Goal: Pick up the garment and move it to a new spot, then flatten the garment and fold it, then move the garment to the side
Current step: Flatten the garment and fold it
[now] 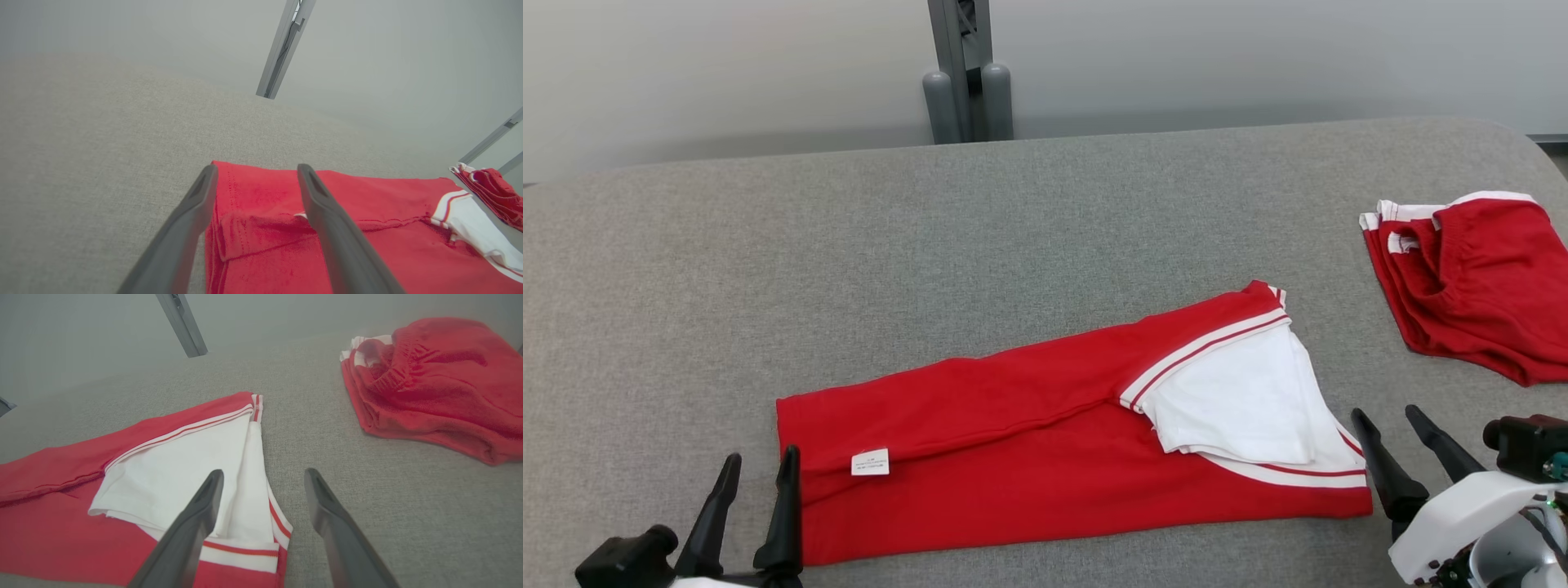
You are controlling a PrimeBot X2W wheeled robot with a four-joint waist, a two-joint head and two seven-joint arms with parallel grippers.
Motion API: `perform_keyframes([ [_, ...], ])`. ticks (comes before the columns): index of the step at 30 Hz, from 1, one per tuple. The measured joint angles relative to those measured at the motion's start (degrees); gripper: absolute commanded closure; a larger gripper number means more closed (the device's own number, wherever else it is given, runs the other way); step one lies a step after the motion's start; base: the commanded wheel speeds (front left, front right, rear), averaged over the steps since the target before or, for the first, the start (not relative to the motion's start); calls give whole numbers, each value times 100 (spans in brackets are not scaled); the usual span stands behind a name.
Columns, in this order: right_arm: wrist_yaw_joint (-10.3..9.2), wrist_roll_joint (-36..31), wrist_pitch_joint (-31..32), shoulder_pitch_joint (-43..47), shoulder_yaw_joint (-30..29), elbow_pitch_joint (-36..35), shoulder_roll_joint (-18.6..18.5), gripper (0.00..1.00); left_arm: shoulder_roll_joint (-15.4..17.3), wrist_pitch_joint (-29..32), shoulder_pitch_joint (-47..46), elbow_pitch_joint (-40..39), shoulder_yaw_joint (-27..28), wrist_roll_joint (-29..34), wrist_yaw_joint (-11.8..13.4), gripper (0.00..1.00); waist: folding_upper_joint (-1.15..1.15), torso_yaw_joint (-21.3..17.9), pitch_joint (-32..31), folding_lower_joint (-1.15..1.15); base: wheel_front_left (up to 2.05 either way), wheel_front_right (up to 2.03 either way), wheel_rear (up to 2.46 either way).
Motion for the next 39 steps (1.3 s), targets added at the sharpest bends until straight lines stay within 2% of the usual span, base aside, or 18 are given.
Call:
perform_keyframes([
  [7,0,-258,231,-172,-219,-122,94,0,-1,18,-300,-299,-87,250,120,0,0,40,-181,0,0,0,0],
  [12,0,-488,590,-399,-310,42,221,0,-98,38,-461,-456,-159,314,235,0,0,96,-283,0,0,0,0],
  [19,0,-714,1251,-956,-370,688,321,0,-188,83,-438,-605,-249,357,377,0,0,272,-252,0,0,0,0],
  [24,0,-757,1562,-1356,-431,1248,334,0,-234,82,-435,-659,-269,365,385,0,0,473,-153,0,0,0,0],
  [39,1,-957,1778,-2110,-492,2751,368,0,-350,51,-447,-627,-300,382,367,0,0,953,10,0,0,0,0],
])
